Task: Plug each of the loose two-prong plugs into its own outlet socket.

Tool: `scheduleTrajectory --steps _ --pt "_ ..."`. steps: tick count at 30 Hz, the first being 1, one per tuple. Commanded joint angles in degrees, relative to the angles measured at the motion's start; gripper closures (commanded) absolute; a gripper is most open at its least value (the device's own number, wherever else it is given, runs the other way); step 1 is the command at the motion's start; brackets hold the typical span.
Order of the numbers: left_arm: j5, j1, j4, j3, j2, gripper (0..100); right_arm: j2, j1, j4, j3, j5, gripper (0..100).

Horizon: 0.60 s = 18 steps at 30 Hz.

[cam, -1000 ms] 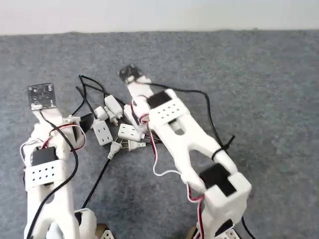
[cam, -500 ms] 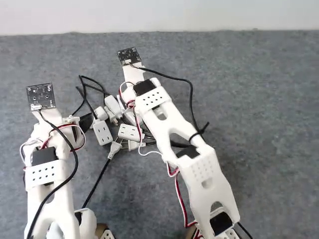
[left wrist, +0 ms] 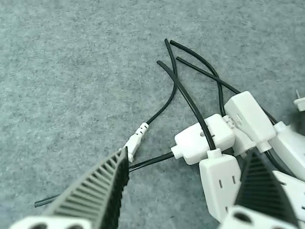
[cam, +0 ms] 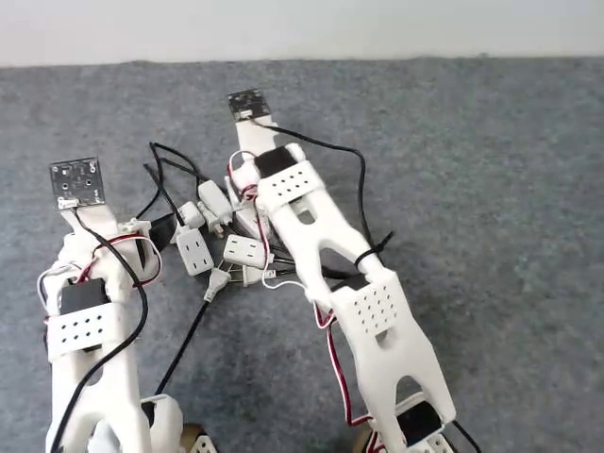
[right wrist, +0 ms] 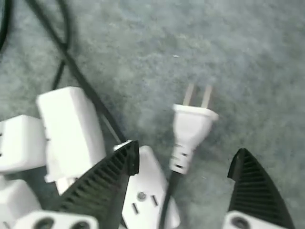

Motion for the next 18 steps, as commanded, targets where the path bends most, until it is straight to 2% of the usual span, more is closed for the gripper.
scheduleTrajectory --steps 1,6,18 --pt "0.35 -0.35 -1.67 -0.48 0.09 64 -1.27 2.68 1.8 -3.52 -3.25 69.2" --pt "0.26 -0.35 -1.67 -0.48 0.09 64 -1.27 4.0 1.71 -3.52 -4.57 69.2" --pt "0.26 -0.35 -1.67 -0.48 0.09 64 1.36 1.54 -1.36 -3.69 -2.9 69.2"
